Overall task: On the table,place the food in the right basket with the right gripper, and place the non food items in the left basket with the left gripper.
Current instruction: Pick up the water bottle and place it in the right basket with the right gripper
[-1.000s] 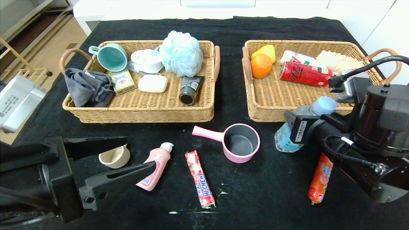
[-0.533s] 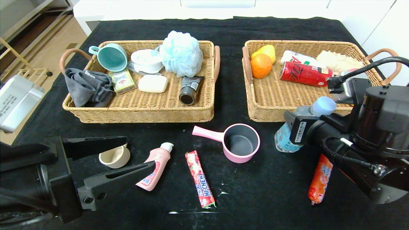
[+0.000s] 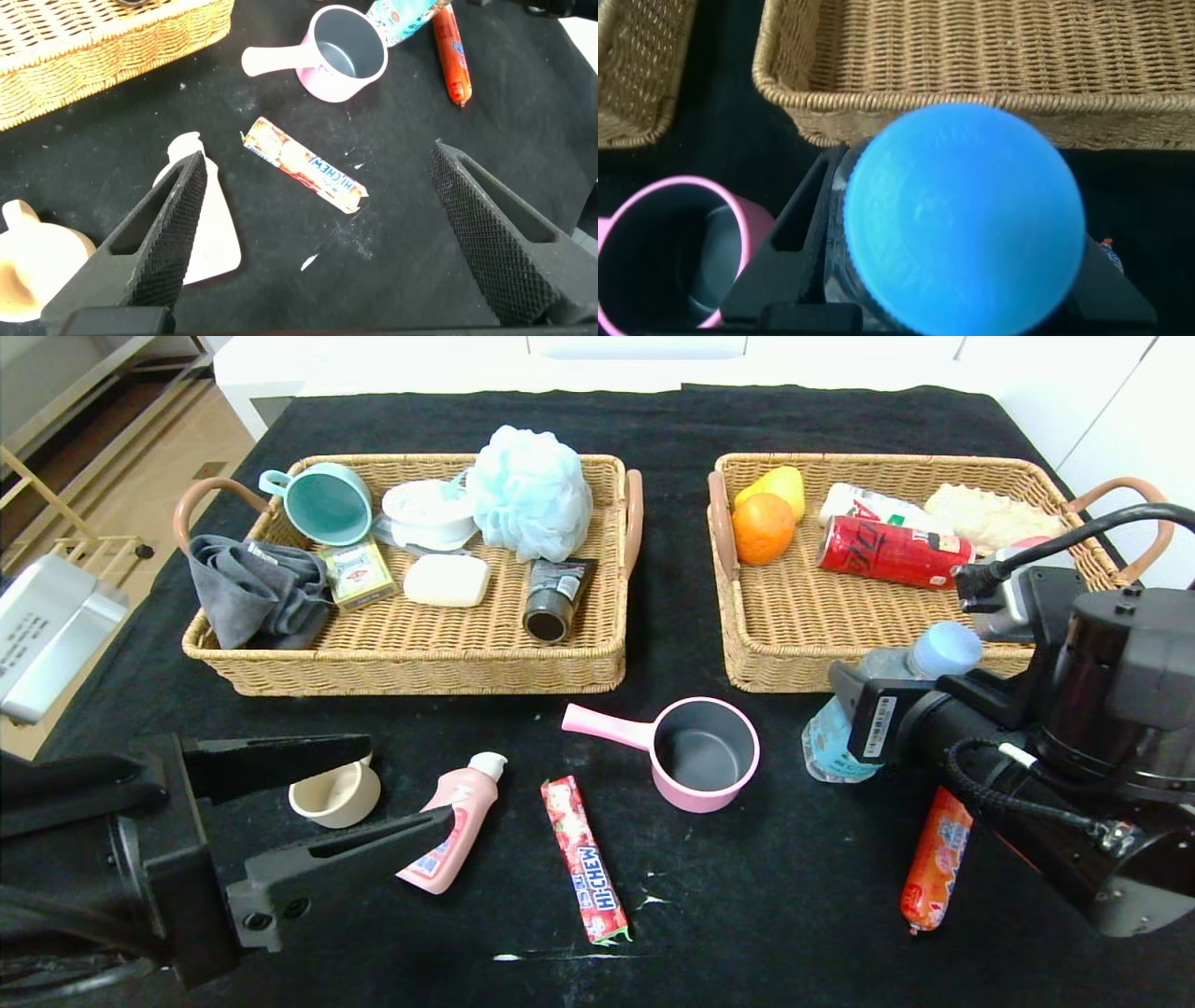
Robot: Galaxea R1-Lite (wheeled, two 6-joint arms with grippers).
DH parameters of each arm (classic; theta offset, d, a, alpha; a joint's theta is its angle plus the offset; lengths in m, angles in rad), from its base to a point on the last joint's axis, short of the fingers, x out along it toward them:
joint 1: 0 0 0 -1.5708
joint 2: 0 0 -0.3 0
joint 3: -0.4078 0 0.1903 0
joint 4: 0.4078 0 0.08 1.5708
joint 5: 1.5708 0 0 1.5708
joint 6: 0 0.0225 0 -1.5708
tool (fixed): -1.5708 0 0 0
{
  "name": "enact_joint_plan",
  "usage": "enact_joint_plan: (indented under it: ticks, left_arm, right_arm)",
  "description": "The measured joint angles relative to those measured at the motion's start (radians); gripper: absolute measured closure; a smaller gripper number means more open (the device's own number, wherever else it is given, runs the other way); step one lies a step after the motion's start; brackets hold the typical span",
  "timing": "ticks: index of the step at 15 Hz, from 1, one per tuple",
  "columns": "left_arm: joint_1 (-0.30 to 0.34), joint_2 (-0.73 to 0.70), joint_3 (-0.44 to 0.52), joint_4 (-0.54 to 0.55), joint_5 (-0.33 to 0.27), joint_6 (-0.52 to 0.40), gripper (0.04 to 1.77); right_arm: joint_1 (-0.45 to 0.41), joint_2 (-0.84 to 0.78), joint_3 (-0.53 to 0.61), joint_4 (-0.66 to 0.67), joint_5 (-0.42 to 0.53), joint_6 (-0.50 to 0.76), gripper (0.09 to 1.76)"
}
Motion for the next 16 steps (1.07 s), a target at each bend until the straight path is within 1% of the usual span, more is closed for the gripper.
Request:
enact_joint_plan:
  ticks: [3,8,11,16]
  left_arm:
    - [0.000,0.000,0.000,0.000,0.000,0.000,0.09]
    - [0.000,0.000,0.000,0.000,-0.001,0.000,0.09]
    - [-0.001,-0.001,0.001,0.000,-0.001,0.000,0.09]
    - [0.000,-0.004,0.000,0.000,-0.002,0.000,0.09]
  right_arm:
    - [0.011,-0.041,0.000,0.010,0.009,-0.027,0.76]
    - [0.023,-0.111,-0.014,0.103,0.050,-0.029,0.76]
    - [0.024,-0.129,-0.083,0.156,0.054,-0.030,0.76]
    - [0.020,-0.107,-0.283,0.271,0.094,-0.072,0.76]
